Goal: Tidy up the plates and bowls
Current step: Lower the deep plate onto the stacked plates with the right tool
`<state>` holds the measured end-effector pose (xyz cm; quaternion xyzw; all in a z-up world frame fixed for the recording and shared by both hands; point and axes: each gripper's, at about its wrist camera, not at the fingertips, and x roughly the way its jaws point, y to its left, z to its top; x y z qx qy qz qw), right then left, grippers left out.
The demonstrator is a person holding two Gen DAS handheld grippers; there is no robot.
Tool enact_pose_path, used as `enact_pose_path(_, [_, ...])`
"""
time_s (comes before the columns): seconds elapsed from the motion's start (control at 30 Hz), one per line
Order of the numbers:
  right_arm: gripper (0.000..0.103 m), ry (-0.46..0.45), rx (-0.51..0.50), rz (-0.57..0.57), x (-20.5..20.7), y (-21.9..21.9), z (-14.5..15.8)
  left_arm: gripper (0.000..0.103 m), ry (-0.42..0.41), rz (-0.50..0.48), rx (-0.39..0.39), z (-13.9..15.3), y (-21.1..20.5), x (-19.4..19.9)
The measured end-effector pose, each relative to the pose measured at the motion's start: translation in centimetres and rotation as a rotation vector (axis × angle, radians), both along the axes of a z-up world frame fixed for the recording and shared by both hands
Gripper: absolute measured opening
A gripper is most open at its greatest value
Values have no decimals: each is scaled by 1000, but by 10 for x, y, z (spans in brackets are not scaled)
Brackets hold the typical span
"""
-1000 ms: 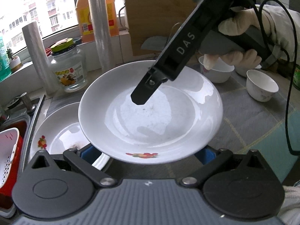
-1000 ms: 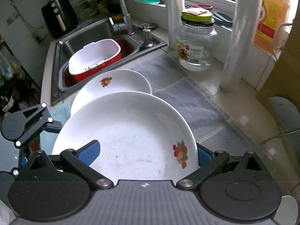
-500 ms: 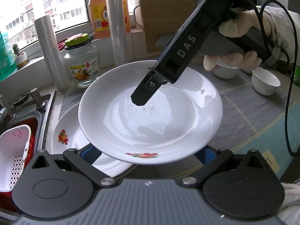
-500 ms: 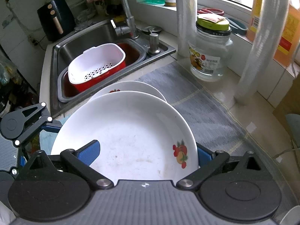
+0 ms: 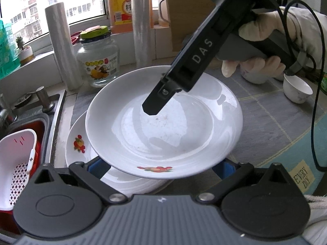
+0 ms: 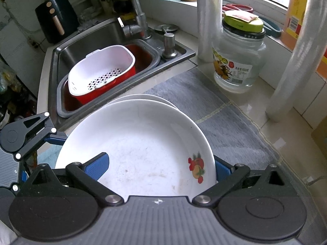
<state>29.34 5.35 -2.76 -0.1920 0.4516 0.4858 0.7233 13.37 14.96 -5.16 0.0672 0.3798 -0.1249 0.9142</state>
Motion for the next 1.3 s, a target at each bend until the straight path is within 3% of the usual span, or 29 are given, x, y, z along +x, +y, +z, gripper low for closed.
enact_pose_path(1.3, [103,21,-57,46,14,35,-26,102,152,53,-94,-23,29,29])
